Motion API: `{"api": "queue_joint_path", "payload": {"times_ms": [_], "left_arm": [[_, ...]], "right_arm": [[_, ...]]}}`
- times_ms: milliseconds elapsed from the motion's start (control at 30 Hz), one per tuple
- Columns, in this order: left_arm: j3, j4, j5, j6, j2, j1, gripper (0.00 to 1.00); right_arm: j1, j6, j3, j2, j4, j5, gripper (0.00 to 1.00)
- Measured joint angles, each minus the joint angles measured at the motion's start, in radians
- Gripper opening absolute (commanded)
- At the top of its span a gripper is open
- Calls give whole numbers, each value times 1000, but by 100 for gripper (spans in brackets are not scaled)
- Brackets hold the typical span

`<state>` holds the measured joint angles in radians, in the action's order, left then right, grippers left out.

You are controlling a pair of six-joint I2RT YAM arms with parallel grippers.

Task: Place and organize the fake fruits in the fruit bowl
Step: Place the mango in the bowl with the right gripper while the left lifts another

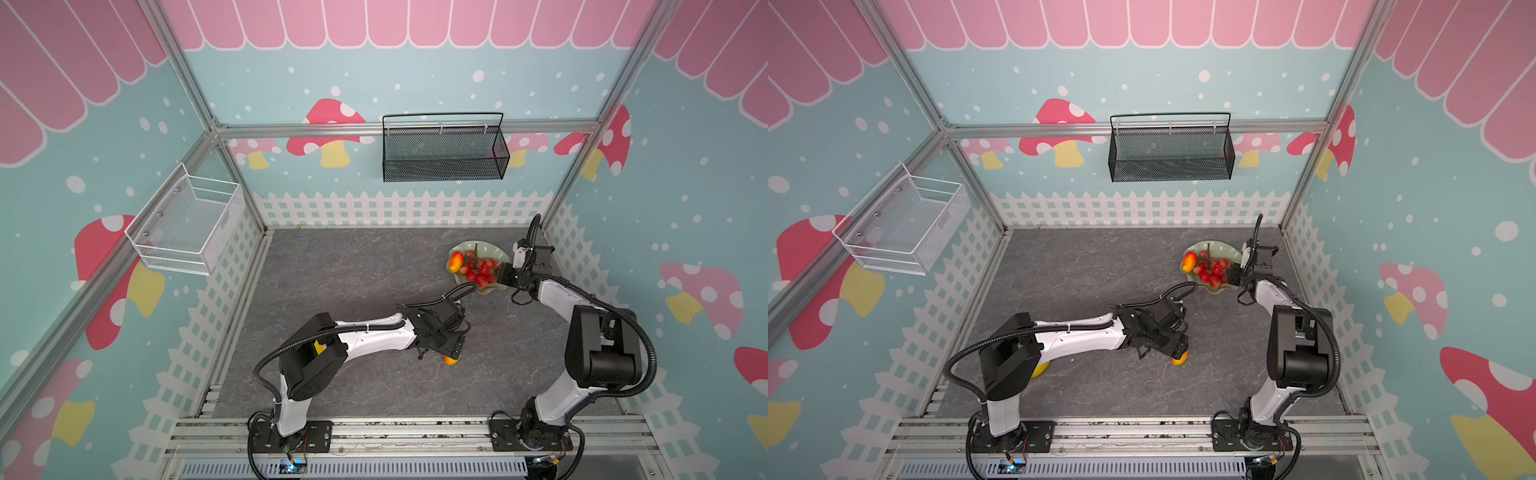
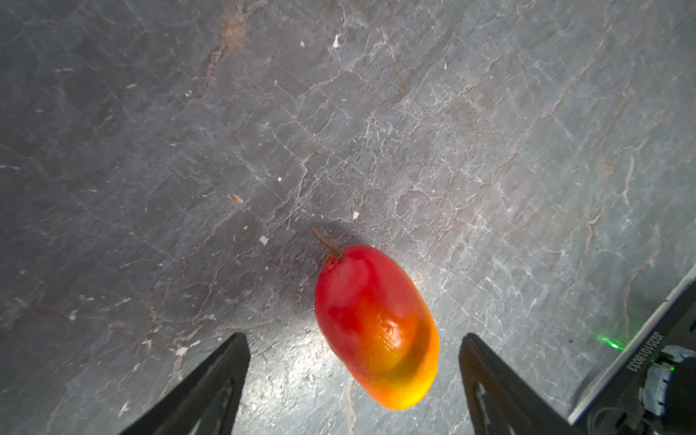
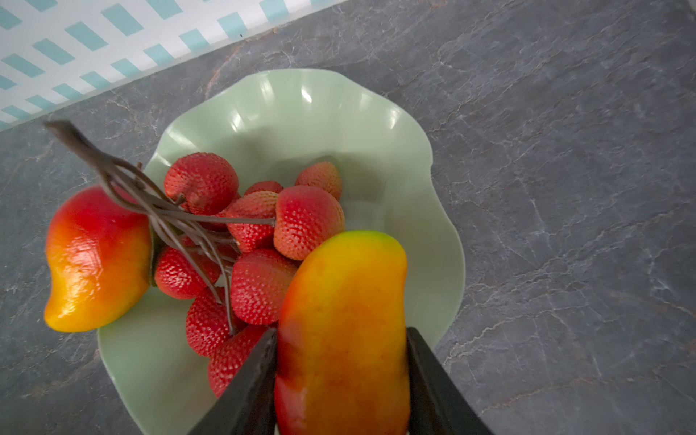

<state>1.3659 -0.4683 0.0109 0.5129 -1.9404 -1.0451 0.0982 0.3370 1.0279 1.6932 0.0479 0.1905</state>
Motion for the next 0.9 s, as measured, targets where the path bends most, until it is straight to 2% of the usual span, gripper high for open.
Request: {"api": "queue_joint_path", "payload": {"times_ms": [400,633,733,900], "left_arm": [[41,-31,0,-1,-38,-18,83],[45,-39,0,-6,-40,-22,76],[49,-44,1,-10,-47,-24,74],[74,-51,1,-13,-82,-26,73]], "right_arm": [[0,-1,3,17,-11,4,65],[0,0,26,1,1,5,67],[0,0,24,-64,27,6,69],[0,6,-46,-293,40,13,71]]}}
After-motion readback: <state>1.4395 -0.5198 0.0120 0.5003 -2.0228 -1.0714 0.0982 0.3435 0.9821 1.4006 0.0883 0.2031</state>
